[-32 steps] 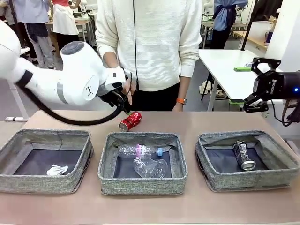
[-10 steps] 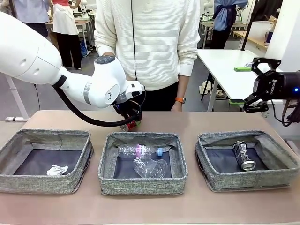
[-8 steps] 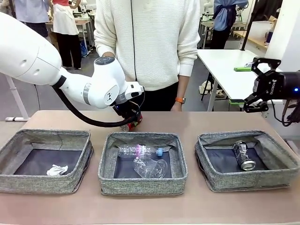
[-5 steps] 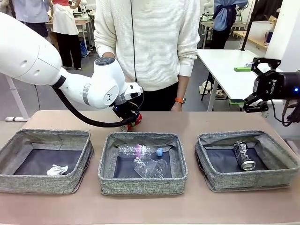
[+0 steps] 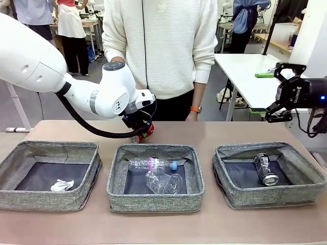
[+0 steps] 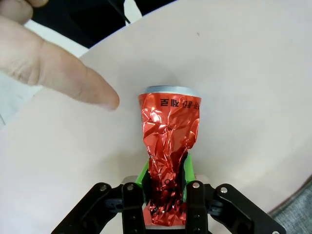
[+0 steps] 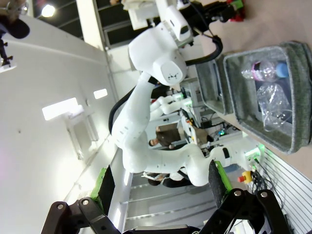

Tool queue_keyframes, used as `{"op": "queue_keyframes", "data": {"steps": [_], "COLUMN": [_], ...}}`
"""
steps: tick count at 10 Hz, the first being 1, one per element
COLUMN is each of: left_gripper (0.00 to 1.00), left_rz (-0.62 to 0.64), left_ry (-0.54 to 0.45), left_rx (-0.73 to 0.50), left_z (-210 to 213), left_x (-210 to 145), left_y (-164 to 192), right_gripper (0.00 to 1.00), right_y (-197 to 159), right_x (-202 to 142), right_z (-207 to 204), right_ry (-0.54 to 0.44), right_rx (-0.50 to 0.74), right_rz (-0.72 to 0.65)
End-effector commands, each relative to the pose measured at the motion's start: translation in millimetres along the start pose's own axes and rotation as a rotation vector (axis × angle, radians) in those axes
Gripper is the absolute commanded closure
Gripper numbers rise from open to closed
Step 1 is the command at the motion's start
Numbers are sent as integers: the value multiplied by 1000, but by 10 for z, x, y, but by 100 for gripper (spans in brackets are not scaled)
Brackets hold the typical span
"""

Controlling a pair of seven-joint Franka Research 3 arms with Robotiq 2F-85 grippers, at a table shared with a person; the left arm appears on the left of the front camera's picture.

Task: Sort the waste into the appropriate baskets.
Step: Pick up the waste item pointed out by the person.

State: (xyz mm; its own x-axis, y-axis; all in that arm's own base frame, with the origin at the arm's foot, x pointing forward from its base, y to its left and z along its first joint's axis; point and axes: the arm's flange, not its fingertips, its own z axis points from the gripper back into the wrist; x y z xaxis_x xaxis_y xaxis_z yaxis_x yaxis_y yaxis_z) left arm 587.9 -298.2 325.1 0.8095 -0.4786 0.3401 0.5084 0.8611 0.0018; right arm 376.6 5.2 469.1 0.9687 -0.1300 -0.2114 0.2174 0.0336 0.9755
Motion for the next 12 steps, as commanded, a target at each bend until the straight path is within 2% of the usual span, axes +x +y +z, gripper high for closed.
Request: {"op": "queue_keyframes", "data": {"steps": [1, 2, 3, 4, 6, 7, 8, 10, 11, 12], "left_gripper": [100, 100, 100, 100, 100, 100, 100, 100, 74, 74], "left_rz": [118, 162, 74, -5, -71, -101, -13, -13, -46, 110], "left_ry": [25, 39, -5, 24, 18, -15, 15, 15, 8, -36], "left_rx": [71, 43, 26, -13, -45, -44, -14, -14, -24, -76], "left_z": [656, 1283, 1706, 1997, 2428, 2531, 2323, 2323, 2504, 2421], "left_x": [-223, -473, -718, -935, -1345, -1543, -1108, -1108, -1336, -1333], "left_y": [-129, -248, -320, -363, -453, -461, -597, -597, -614, -731], "right_gripper": [0, 0, 0, 0, 0, 0, 0, 0, 0, 0], "right_y": [26, 26, 26, 26, 26, 26, 26, 26, 26, 26], "right_x": [7, 7, 7, 7, 7, 7, 7, 7, 7, 7], "right_z": [21, 21, 21, 21, 21, 21, 21, 21, 21, 21], "right_ry": [9, 9, 9, 9, 9, 9, 9, 9, 9, 9], "right_rx": [4, 4, 4, 4, 4, 4, 4, 4, 4, 4], "right_rz": [18, 18, 18, 18, 18, 18, 18, 18, 18, 18]}}
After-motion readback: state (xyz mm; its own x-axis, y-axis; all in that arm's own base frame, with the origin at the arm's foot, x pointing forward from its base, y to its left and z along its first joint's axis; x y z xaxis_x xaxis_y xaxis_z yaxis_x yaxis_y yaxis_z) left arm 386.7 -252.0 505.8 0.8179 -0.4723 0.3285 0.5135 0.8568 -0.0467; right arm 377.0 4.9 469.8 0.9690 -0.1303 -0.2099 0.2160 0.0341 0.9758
